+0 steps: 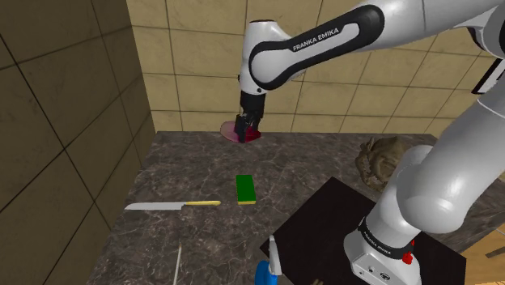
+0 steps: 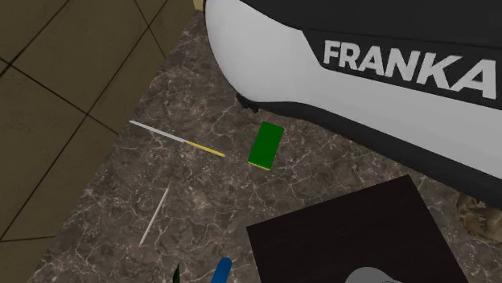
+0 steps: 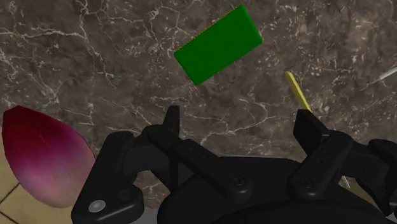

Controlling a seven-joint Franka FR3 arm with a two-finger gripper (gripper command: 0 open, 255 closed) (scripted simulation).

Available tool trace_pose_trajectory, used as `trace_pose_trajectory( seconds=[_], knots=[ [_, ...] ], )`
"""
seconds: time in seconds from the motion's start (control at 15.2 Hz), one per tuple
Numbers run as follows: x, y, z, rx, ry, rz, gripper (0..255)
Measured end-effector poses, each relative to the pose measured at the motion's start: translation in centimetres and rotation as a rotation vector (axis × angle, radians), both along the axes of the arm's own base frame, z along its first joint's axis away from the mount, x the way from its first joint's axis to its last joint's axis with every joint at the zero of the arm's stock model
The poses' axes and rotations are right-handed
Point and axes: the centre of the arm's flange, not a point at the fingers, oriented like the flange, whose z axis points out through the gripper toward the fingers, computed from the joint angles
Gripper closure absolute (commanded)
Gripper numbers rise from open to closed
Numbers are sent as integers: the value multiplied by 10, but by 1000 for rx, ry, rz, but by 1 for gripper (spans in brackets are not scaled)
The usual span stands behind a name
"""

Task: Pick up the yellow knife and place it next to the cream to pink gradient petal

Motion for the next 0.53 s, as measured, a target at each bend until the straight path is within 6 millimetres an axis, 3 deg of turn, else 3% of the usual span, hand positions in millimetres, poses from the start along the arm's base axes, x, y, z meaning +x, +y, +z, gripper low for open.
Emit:
trace_pose_trajectory(
  seconds=[0.53],
  knots=[
    [42, 73, -62, -5, -10, 191, 0]
  ],
)
